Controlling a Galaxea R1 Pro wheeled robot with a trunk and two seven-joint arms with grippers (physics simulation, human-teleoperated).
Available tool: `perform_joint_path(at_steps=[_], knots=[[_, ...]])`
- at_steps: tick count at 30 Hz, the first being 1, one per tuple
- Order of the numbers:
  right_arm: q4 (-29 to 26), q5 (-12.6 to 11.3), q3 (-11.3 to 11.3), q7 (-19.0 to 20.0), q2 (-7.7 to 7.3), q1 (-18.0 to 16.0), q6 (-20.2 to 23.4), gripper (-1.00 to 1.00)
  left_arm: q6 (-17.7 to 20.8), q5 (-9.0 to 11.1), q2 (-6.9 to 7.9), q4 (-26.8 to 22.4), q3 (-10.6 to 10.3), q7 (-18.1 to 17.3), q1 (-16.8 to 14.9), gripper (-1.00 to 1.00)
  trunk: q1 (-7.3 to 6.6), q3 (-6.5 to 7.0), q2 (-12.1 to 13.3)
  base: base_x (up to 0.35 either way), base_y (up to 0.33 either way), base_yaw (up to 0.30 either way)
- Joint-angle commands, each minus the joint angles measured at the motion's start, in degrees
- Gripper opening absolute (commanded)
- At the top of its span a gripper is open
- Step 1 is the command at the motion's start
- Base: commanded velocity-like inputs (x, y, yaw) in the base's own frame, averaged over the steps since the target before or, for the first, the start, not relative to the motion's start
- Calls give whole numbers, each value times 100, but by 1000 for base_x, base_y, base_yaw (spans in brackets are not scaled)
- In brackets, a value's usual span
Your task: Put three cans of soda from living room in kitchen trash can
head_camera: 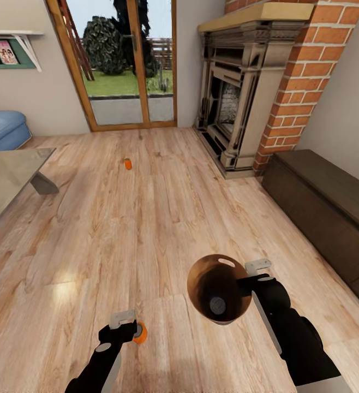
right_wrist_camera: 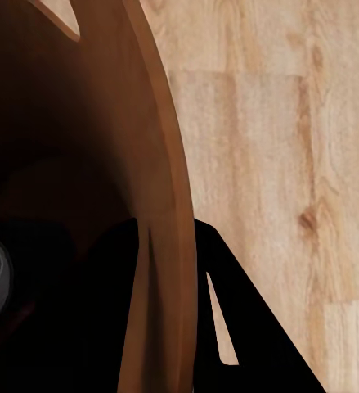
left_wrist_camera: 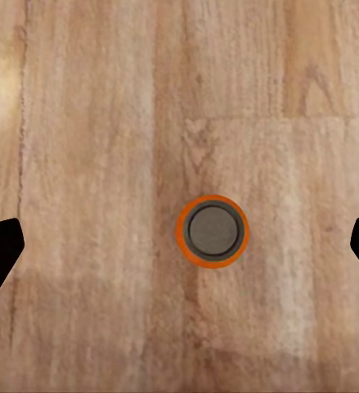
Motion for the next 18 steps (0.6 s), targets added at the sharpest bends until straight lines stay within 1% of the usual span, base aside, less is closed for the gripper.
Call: perform_joint_path(at_steps=[1,3,8,10,14,18], knots=[[-2,-35,0,18,1,-2,-3,-100,0,0,-2,1,-1,0,0,100,0,-1,0,28,0,0],[-2,-35,0,18,1,-2,-3,-100,0,-1,-1,2,-3,0,0,100,0,-4,0,95,-29,0],[-2,-35,0,18,1,-2,-3,-100,0,-1,0,-1,-2,0,0,100,0,-6,0,207,-121,0],[-2,-35,0,18,1,-2,-3,-100,0,-1,1,-3,-2,0,0,100,0,-6,0,110,-70,0],[0,-35,0,18,1,-2,-3,-100,0,-1,1,-6,1,0,0,100,0,-6,0,92,-27,0],[1,-35,0,18,1,-2,-3,-100,0,-1,1,-6,-1,0,0,100,0,-6,0,235,-7,0]])
